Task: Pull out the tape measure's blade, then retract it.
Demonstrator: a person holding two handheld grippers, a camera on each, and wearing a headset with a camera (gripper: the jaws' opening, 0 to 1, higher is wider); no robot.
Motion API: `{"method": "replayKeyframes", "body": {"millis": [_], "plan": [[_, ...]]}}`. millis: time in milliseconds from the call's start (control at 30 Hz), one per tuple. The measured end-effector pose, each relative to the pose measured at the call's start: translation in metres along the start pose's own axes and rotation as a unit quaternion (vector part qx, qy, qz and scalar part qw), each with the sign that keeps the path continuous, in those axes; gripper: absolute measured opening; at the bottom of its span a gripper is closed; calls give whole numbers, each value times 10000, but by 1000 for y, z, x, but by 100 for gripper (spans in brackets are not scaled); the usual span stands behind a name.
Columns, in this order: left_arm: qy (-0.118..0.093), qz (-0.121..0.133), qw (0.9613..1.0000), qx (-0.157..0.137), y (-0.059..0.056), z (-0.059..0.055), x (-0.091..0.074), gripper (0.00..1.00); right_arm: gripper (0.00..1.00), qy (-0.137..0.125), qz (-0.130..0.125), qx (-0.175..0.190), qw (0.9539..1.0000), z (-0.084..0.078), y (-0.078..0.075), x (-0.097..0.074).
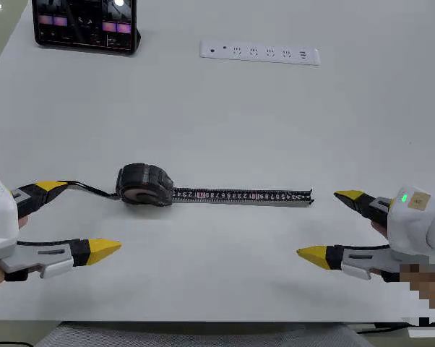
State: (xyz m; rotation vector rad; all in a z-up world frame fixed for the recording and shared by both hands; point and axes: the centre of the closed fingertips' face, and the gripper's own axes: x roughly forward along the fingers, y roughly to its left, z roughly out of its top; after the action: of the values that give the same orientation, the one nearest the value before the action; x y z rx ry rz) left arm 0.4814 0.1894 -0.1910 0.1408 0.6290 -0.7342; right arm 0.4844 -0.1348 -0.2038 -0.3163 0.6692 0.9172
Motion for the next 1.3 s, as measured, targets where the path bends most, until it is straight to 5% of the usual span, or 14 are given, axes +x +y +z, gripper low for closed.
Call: {"method": "replayKeyframes", "body": {"millis": [700, 933, 1300], "plan": [[43, 6, 9998, -184, -26, -23, 2, 83, 76, -15, -144, 214, 9997, -22, 16, 6], [110, 90, 9999, 41, -32, -32, 1, 84, 79, -5, -235, 294, 9993, -27, 20, 8], [111, 83, 9997, -185, -39, -43, 2, 86, 82, 56, -171, 368, 9992, -38, 26, 10]]}}
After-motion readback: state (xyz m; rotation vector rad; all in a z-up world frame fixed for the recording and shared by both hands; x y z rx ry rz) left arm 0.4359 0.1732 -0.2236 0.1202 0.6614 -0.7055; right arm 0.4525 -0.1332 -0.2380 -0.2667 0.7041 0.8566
